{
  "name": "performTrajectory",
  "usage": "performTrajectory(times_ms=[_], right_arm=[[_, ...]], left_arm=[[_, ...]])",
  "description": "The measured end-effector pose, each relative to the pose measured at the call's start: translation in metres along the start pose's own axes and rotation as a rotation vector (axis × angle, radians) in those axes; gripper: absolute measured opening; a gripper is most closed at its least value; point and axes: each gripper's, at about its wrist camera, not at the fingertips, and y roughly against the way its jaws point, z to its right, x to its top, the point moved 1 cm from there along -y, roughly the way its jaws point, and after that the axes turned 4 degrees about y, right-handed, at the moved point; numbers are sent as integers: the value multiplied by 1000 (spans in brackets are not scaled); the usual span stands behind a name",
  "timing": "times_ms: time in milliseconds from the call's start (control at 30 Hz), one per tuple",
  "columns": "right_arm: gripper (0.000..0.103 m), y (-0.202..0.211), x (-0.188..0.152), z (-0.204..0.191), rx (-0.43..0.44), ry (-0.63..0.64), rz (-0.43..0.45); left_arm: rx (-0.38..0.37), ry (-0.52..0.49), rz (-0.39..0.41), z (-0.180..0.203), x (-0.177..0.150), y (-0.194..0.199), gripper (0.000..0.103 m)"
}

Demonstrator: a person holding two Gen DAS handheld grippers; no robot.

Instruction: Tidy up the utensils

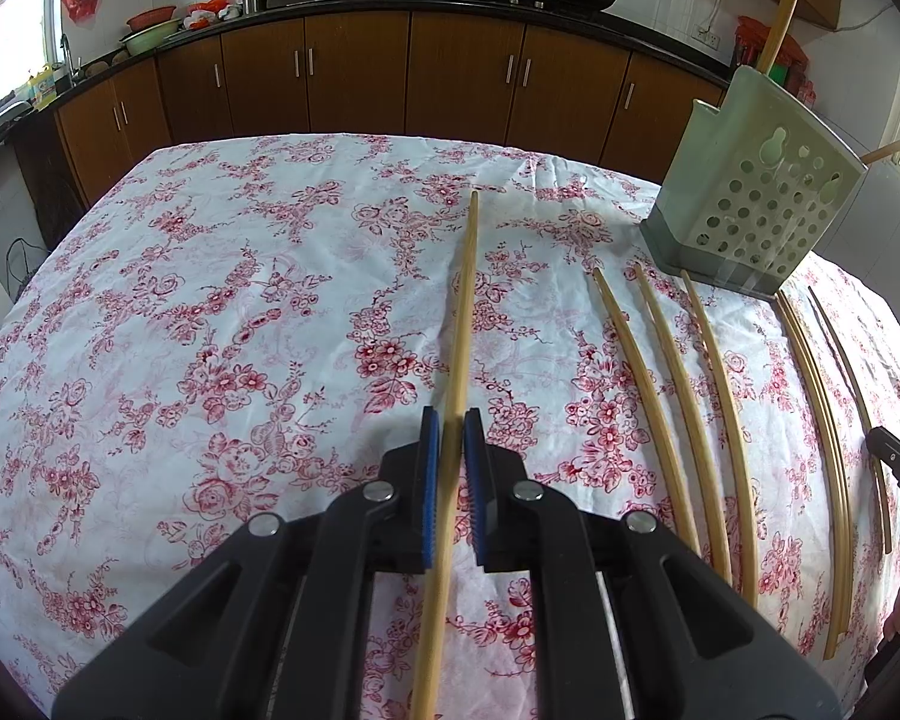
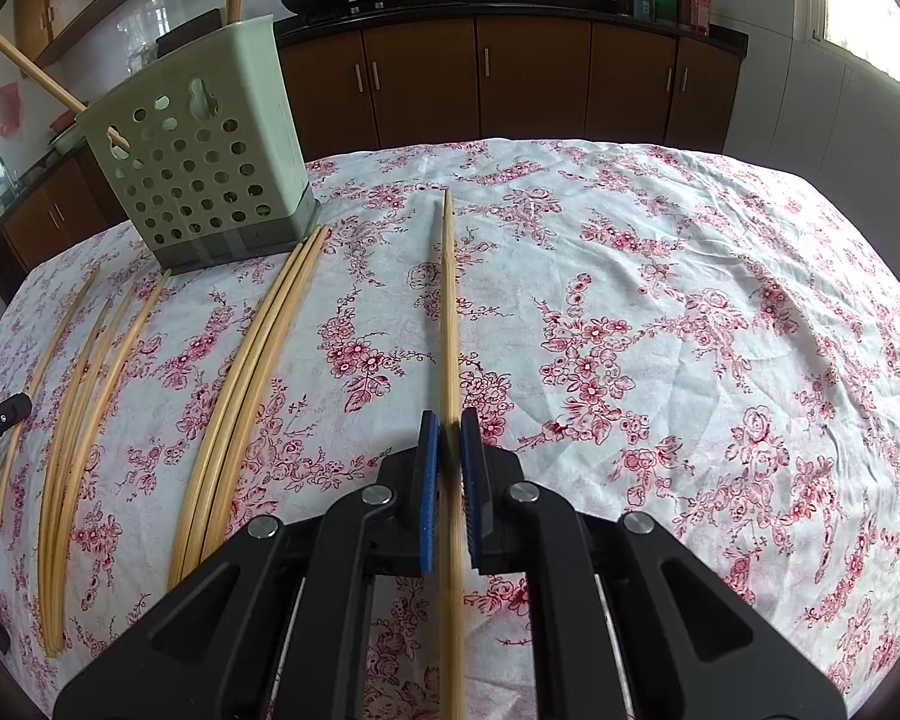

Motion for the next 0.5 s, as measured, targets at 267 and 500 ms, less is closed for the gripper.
performTrajectory(times_ms=[267, 500], right_arm=[[9, 0, 0, 0, -1, -1, 2], [9, 0, 0, 0, -1, -1, 4]], left_arm=[[0, 0, 0, 0, 0, 0, 12], [0, 0, 0, 0, 0, 0, 12]])
